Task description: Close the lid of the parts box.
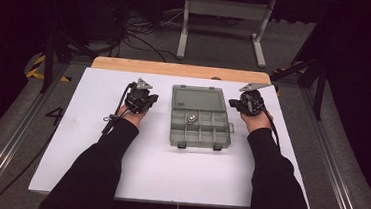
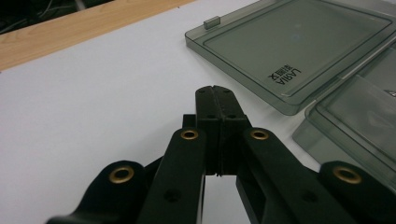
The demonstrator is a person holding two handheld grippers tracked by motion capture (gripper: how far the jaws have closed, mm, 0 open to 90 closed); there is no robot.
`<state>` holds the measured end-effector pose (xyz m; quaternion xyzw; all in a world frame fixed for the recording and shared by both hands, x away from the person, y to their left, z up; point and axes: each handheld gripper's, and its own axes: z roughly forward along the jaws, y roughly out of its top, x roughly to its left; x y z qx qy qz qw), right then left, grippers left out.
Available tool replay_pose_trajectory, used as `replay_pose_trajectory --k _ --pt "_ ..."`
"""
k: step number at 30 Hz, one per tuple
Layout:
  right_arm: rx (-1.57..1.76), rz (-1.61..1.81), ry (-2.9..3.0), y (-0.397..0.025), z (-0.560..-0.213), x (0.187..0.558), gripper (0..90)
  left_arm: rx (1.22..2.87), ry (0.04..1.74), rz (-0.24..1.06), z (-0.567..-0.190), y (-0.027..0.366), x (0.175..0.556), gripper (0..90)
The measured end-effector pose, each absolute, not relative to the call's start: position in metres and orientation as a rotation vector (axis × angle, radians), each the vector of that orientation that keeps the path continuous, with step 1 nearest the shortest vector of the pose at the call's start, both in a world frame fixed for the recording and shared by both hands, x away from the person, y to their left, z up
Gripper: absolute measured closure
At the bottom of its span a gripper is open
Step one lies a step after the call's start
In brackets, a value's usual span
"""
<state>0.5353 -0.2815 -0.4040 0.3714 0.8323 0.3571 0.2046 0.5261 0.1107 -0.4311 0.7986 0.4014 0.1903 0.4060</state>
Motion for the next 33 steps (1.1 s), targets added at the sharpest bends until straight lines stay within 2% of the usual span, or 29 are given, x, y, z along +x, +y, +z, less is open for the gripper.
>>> replay_pose_trajectory --k 19,33 --pt "1.031 0.893 2.395 -0.284 -0.433 0.555 90.0 2.071 1.039 0.384 -0.460 0.091 0.548 90.0" --pt "1.028 0.861 2.439 -0.281 -0.442 0.558 90.0 2.081 1.036 0.328 -0.463 0.088 0.551 90.0"
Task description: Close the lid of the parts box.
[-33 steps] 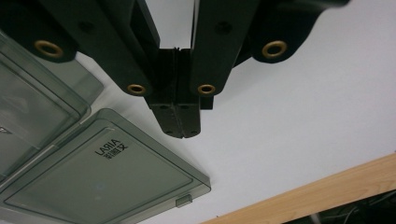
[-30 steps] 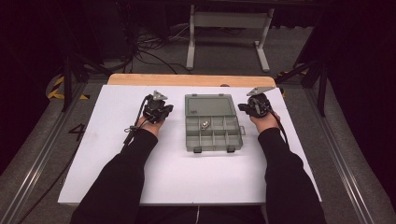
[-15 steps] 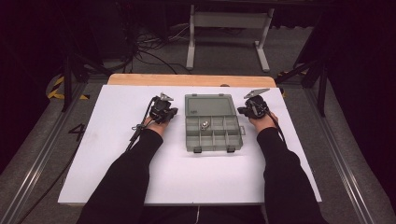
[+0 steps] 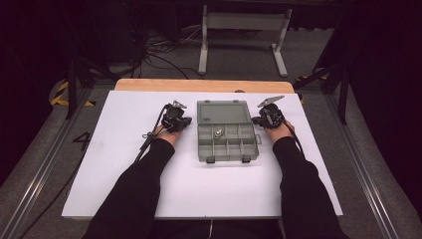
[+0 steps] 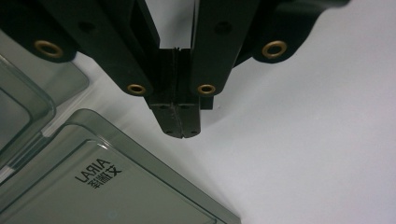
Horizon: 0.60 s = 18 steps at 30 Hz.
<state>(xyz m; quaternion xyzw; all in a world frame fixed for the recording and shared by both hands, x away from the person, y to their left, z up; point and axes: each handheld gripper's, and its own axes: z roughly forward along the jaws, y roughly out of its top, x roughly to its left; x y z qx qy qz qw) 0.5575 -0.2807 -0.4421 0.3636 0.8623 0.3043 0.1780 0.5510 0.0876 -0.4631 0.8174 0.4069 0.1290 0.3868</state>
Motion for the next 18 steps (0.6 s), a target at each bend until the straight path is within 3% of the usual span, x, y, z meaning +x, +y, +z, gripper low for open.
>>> replay_pose_trajectory --k 18 --pt "0.980 0.875 2.457 -0.280 -0.443 0.558 90.0 2.138 1.030 0.267 -0.457 0.070 0.559 90.0"
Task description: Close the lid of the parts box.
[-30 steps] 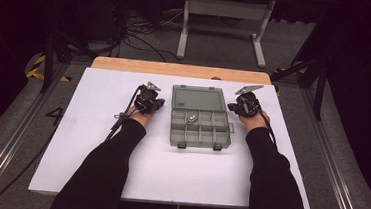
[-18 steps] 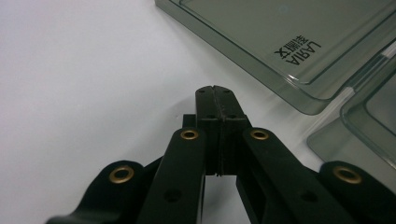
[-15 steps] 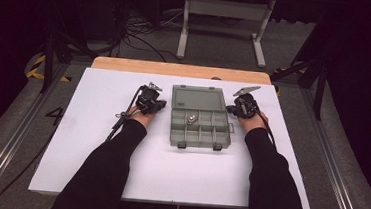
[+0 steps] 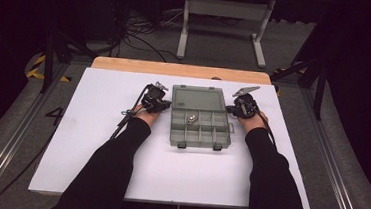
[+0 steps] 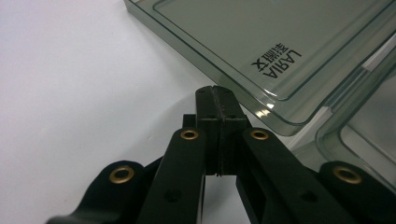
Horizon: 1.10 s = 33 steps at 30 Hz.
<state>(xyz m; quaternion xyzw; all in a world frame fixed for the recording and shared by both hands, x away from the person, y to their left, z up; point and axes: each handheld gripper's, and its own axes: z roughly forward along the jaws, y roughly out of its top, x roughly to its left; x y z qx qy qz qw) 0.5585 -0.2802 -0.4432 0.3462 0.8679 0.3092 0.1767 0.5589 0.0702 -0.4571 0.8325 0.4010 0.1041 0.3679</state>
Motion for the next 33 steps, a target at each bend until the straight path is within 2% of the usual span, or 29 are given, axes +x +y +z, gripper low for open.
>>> replay_pose_trajectory --k 15,33 --pt "0.899 0.759 2.483 -0.2718 -0.4400 0.5566 90.0 2.209 1.095 0.214 -0.4485 0.0639 0.5677 90.0" --pt "0.925 0.848 2.445 -0.2741 -0.4434 0.5618 90.0 2.150 1.069 0.197 -0.4534 0.0649 0.5695 90.0"
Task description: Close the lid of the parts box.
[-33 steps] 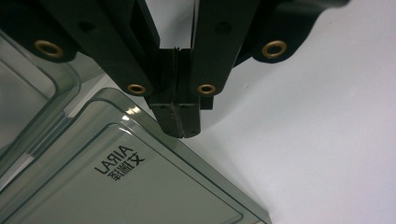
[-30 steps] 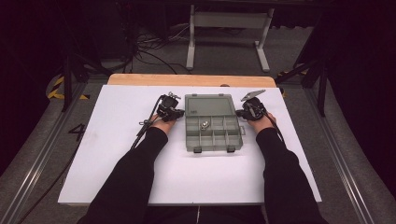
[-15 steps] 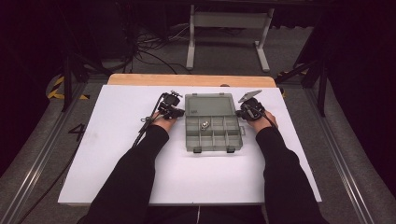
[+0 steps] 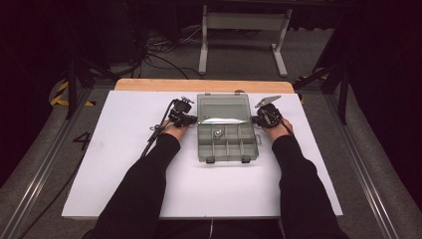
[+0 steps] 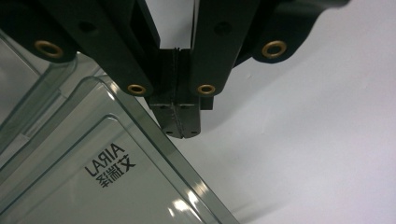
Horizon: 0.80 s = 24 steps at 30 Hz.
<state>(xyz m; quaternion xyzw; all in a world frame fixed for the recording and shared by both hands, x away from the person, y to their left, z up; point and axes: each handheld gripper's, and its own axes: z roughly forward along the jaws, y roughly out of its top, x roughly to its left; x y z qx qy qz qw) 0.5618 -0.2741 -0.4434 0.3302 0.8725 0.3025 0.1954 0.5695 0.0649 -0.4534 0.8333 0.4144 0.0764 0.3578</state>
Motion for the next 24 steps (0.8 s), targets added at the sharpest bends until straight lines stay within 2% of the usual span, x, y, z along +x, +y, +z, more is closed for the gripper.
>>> replay_pose_trajectory --k 24 --pt "0.885 0.894 2.382 -0.275 -0.436 0.559 90.0 2.121 1.021 0.260 -0.444 0.066 0.565 90.0"
